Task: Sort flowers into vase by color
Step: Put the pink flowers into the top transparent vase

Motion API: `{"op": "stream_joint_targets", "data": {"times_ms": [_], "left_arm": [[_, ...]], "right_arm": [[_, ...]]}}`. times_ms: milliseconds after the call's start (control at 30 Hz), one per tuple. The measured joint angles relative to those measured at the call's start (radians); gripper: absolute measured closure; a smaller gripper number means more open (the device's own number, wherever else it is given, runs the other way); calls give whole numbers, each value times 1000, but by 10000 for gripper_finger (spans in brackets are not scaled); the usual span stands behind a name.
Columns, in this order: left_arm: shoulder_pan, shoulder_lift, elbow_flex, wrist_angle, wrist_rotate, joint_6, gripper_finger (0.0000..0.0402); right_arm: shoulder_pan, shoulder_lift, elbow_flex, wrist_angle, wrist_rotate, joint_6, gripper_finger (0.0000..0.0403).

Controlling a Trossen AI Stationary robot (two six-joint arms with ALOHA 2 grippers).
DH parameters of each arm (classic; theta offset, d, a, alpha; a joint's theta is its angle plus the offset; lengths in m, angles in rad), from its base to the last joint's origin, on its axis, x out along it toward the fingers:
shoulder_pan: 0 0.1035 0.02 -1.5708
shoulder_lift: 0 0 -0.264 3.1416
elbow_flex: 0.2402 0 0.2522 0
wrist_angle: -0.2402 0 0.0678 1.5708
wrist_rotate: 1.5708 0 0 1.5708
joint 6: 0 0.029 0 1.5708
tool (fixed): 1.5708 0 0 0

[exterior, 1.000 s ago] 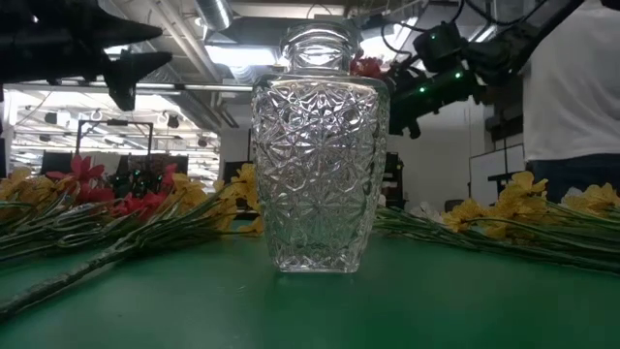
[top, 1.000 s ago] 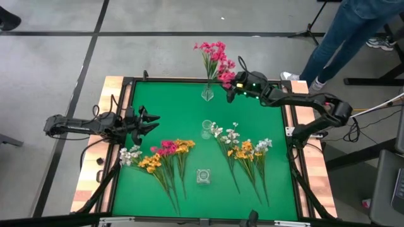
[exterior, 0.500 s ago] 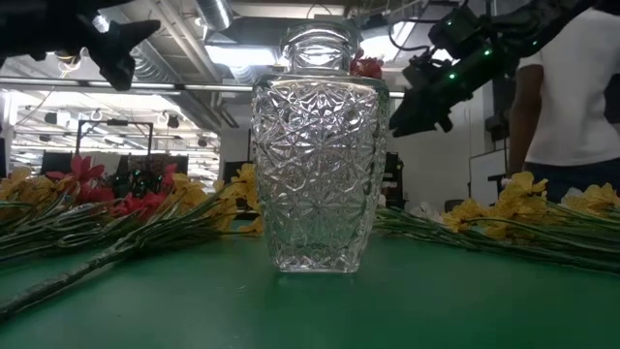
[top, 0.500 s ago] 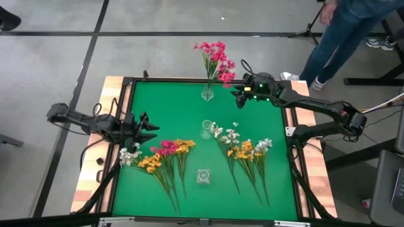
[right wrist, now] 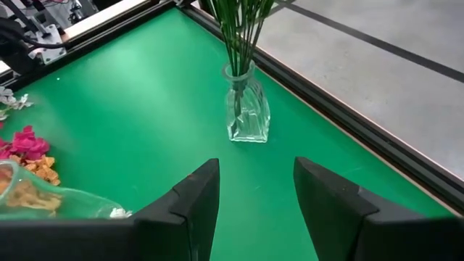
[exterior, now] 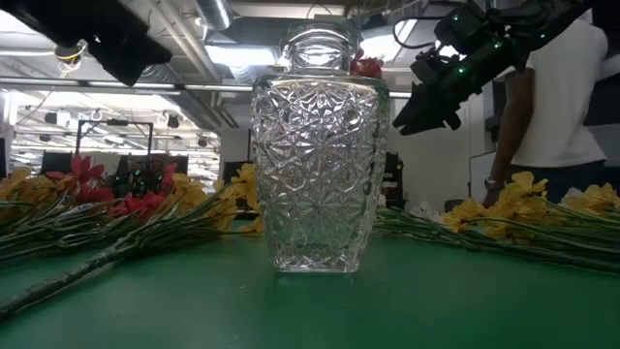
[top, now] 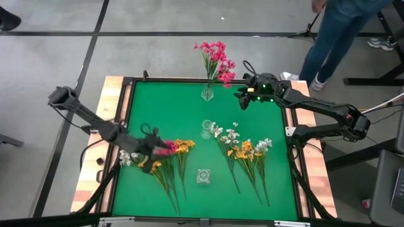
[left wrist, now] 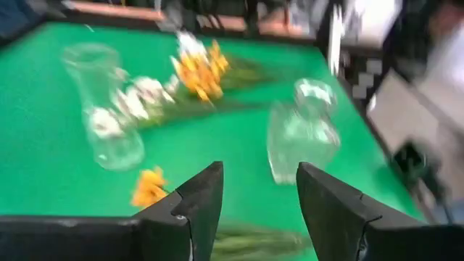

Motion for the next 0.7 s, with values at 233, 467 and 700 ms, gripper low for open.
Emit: {"op": "stream_joint_targets", "data": {"times_ms": [233, 467, 700], "left_arm": [[-72, 255, 121, -36, 92, 145, 230], [-75, 368, 194, -45, 217, 179, 230], [-71, 420, 196, -82, 258, 289, 230]], "right_arm": [[0, 0, 0, -32, -15, 1, 226], [0, 0, 0, -81, -31, 18, 226], [0, 0, 0, -81, -41, 37, 226]]}}
